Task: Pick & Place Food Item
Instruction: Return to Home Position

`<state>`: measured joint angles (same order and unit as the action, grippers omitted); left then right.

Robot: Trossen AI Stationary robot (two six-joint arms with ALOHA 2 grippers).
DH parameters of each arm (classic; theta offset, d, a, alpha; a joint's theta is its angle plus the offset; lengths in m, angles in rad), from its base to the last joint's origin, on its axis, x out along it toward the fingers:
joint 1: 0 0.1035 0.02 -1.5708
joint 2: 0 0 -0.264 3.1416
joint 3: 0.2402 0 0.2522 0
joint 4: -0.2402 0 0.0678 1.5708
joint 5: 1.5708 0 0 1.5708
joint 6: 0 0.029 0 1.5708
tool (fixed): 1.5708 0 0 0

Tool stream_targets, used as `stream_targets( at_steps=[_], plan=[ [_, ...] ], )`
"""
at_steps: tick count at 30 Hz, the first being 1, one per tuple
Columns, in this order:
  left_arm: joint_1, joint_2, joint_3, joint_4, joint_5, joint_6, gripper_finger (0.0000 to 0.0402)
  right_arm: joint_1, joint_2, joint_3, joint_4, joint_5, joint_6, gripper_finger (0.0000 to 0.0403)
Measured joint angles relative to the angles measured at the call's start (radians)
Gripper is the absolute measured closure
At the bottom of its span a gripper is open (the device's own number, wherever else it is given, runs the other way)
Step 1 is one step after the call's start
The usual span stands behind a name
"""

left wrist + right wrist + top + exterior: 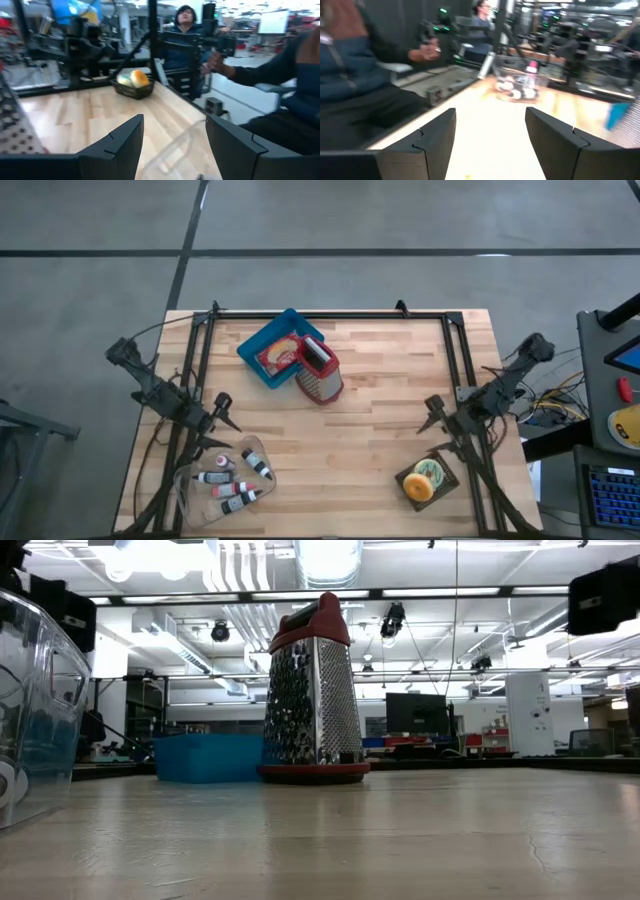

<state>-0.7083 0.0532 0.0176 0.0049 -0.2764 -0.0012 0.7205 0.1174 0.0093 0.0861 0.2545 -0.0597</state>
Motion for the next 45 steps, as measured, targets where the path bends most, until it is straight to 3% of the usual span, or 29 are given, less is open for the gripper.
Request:
stream_targets(
  at_steps=[13, 21, 30, 38, 45],
  plan=[
    [0.303, 0.122, -0.014, 0.065, 0.067, 0.029, 0.0181, -0.356, 0.100, 0.000, 0.082, -0.103, -0.050, 0.0170],
    [0.398, 0.112, -0.014, 0.104, 0.079, 0.088, 0.0181, -0.502, 0.181, 0.000, 0.157, -0.106, -0.056, 0.0170],
    [0.401, 0.040, 0.018, 0.026, 0.086, 0.128, 0.0181, -0.534, 0.236, 0.000, 0.325, -0.230, -0.120, 0.0170],
    [0.401, -0.053, 0.026, -0.078, 0.113, 0.127, 0.0181, -0.534, 0.184, 0.000, 0.231, -0.220, -0.112, 0.0170],
    [0.401, -0.053, 0.031, -0.096, 0.132, 0.111, 0.0181, -0.533, 0.021, 0.000, 0.032, -0.218, -0.079, 0.0170]
  ],
)
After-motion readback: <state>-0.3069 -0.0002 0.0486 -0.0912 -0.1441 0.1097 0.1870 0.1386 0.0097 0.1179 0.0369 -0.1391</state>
